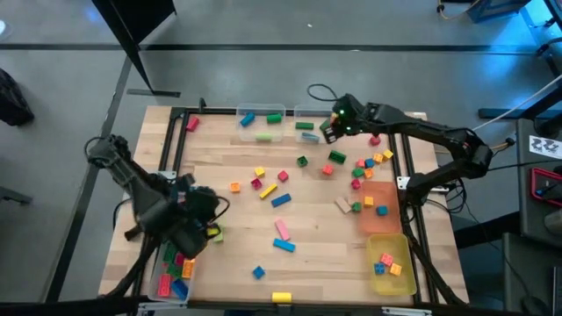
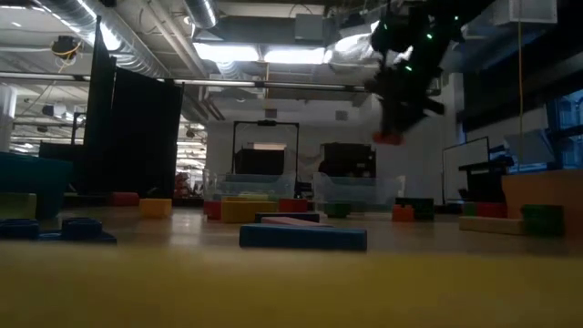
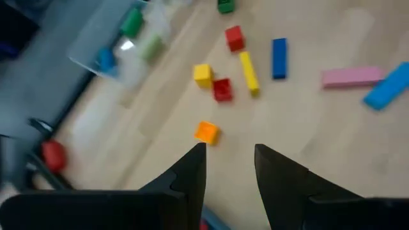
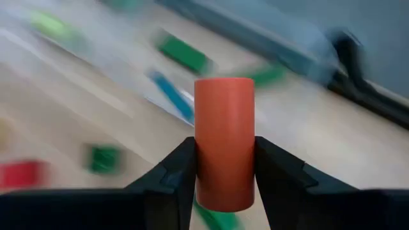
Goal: Sort blocks by size
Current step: Put the orange block into the top left transparent bin
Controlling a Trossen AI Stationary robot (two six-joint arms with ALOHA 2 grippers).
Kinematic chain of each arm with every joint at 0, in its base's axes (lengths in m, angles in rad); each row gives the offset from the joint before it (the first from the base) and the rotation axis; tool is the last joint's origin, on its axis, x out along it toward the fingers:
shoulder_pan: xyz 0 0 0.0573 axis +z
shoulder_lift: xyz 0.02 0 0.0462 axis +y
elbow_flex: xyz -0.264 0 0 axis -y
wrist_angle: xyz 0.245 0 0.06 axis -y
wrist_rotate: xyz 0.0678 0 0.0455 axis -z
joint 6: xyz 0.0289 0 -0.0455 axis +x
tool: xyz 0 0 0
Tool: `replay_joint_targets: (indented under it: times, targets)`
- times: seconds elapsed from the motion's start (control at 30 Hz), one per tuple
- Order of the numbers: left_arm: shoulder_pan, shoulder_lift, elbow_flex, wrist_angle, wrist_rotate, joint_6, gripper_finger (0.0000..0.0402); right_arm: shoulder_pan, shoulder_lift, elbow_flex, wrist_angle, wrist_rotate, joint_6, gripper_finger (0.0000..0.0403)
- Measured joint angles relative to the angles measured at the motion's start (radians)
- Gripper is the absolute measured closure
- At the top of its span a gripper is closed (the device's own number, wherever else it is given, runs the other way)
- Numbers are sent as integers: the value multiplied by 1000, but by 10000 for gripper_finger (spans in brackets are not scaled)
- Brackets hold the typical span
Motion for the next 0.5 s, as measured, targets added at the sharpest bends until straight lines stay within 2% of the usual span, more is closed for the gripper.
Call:
replay_joint_targets:
  times: [0.13, 0.27, 0.5]
  targets:
    - [101, 0, 0, 20, -1, 179, 284, 62, 21, 1, 254, 11, -3, 271]
    - [180, 1, 0, 20, -1, 297, 284, 85, 96, 0, 495, 3, -20, 269]
    - [274, 1, 0, 56, -1, 406, 284, 86, 312, 0, 905, -133, -27, 267]
